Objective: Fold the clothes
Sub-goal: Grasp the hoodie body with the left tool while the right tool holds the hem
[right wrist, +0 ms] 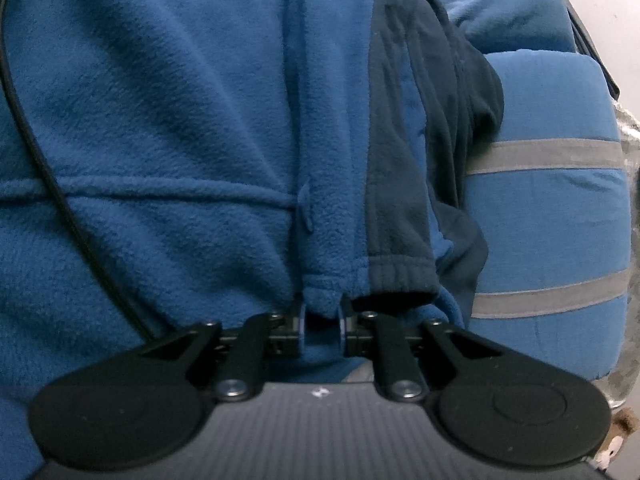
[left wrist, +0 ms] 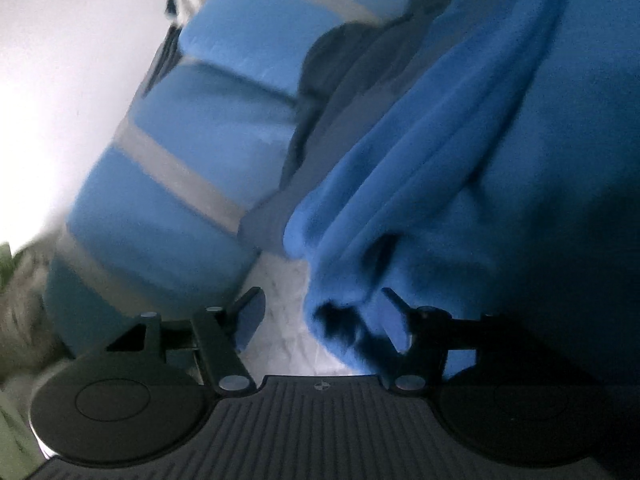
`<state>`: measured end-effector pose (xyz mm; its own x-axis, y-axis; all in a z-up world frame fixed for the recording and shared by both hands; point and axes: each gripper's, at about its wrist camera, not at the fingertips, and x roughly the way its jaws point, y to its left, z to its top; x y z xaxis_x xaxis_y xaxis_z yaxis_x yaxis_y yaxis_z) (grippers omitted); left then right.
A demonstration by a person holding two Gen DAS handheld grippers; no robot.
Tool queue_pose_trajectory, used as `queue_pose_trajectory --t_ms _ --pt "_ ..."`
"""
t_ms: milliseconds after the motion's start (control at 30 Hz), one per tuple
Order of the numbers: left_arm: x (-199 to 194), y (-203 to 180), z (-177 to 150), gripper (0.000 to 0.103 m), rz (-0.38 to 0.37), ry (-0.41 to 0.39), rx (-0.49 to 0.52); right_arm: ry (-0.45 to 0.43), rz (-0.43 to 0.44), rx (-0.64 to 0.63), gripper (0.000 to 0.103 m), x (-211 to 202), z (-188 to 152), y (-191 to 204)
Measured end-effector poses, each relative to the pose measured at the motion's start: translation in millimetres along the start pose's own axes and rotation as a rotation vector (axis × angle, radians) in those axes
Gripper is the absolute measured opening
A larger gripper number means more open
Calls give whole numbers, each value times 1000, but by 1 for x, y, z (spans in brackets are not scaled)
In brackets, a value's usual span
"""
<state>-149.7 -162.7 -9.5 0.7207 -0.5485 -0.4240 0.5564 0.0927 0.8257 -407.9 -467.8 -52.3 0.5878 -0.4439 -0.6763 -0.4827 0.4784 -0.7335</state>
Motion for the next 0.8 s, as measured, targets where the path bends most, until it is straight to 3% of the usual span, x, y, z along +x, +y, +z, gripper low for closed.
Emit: queue_pose_trajectory --t_ms 300,400,600,667,733,800 --pt "12 -33 24 60 -27 -44 222 -7 15 27 16 2 -2 -7" --pt "14 -27 24 60 -51 -43 233 -8 14 26 16 3 -3 -7" --pt "3 -15 34 60 -151 -124 184 -4 17 21 17 3 -1 -8" --pt "6 -20 38 55 -165 -126 195 -3 17 16 19 3 -1 -7" --pt "14 -24 40 42 -165 -110 202 -3 16 15 19 3 -1 -6" --pt "18 -26 41 41 -162 -96 201 -4 15 17 19 2 -1 -7"
